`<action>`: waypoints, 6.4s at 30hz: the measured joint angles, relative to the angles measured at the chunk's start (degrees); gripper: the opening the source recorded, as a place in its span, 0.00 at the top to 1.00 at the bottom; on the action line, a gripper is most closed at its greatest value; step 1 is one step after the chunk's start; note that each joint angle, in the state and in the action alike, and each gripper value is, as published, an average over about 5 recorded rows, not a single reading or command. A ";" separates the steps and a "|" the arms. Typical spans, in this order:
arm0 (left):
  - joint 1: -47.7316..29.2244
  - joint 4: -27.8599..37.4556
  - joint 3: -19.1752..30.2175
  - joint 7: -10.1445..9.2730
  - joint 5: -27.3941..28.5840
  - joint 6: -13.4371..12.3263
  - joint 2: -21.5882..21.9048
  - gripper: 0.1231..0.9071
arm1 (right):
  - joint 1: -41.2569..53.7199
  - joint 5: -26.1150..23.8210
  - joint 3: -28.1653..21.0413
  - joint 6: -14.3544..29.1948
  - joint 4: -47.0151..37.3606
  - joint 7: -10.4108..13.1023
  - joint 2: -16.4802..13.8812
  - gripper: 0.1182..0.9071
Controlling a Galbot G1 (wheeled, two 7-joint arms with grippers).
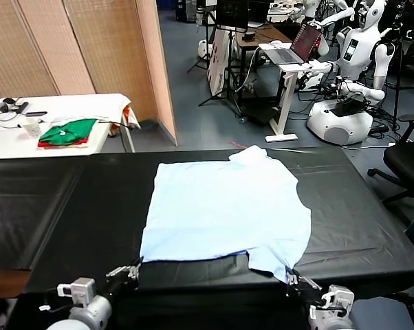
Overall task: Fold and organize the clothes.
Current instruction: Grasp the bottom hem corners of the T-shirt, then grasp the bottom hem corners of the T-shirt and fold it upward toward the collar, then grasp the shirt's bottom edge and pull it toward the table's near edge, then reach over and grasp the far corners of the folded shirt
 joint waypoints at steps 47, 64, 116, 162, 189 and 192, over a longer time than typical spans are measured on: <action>-14.83 9.47 2.66 1.38 10.84 -12.52 -7.58 0.97 | 29.85 -7.88 -7.95 7.46 -21.42 -8.05 -11.61 0.97; -22.50 17.47 7.01 1.39 12.53 -13.03 -3.96 0.96 | 28.21 -9.55 -6.20 3.51 -20.15 -12.00 -11.73 0.44; -7.50 8.49 4.19 1.60 11.65 -8.02 -4.73 0.54 | 17.87 -6.24 1.52 5.14 -18.45 -13.67 -11.52 0.64; 12.16 -5.98 -1.53 -2.84 22.79 -5.86 -5.37 0.77 | 8.41 2.12 6.09 -5.78 -5.41 -9.10 -19.65 0.60; -13.99 6.10 -0.36 -4.81 -1.70 -1.12 3.75 0.00 | 48.66 -0.34 -14.97 -5.64 -29.54 -8.06 -15.12 0.00; -20.15 10.37 0.90 -5.46 -6.29 0.72 5.69 0.00 | 53.34 0.39 -17.54 -6.42 -34.37 -9.15 -14.57 0.00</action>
